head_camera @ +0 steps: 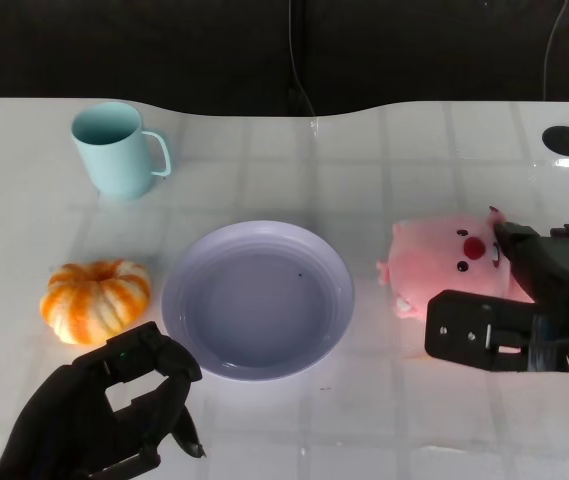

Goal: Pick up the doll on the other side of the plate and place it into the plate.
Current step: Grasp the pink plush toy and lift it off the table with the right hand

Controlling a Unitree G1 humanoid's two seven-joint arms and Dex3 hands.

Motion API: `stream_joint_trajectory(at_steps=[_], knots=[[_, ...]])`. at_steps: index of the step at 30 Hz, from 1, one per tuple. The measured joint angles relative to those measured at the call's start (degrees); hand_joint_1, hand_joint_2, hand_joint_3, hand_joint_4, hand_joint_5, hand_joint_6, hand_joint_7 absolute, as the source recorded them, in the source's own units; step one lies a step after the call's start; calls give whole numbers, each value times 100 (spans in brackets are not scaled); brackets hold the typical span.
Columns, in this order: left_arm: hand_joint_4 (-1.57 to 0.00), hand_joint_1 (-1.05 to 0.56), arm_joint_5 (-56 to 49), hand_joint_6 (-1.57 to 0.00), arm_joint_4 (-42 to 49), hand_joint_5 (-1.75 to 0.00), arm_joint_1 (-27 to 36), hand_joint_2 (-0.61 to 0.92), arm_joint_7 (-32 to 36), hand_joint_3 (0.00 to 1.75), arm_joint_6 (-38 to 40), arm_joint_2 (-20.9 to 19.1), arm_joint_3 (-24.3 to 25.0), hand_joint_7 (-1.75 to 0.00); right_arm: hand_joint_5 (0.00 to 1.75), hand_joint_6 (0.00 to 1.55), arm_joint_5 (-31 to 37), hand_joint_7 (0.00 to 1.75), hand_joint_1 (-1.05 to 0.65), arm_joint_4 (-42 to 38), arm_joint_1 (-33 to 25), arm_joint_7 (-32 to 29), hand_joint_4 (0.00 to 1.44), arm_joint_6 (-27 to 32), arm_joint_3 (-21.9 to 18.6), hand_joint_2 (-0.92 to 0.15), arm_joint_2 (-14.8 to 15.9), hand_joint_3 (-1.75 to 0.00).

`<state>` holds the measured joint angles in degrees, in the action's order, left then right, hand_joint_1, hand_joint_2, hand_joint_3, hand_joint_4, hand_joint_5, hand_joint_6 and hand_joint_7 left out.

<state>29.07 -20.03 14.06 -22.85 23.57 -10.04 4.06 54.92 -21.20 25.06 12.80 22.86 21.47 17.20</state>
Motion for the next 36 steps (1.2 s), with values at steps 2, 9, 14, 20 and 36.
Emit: stream_joint_trajectory(at_steps=[2, 9, 14, 20, 36], knots=[[-68, -42, 0, -66, -7, -175, 11, 70, 0, 85, 0, 0, 1, -139, 31, 13, -132, 1, -79, -194, 97, -66, 1, -78, 18, -92, -4, -9], [-67, -40, 1, -65, -45, -175, 25, 70, 1, 85, 9, -17, 13, -139, 28, 13, -497, 0, -84, -999, 492, -340, 3, -430, 157, -92, -63, -11], [-67, -40, 6, -66, -67, -175, 33, 70, 1, 86, 16, -26, 23, -139, 25, 15, -803, 1, -85, -1835, 918, -519, 8, -706, 224, -92, -206, -13], [-67, -42, 8, -66, -100, -175, 52, 69, 1, 84, 22, -33, 42, -140, 12, 24, -1085, 2, -80, -2903, 1432, -786, 22, -1112, 324, -92, -439, -8], [-68, -43, 6, -67, -218, -175, 94, 71, 11, 81, 69, -34, 41, -138, 17, 103, -1268, 12, -32, -4519, 2208, -1592, 97, -1698, 707, -92, -774, -4]])
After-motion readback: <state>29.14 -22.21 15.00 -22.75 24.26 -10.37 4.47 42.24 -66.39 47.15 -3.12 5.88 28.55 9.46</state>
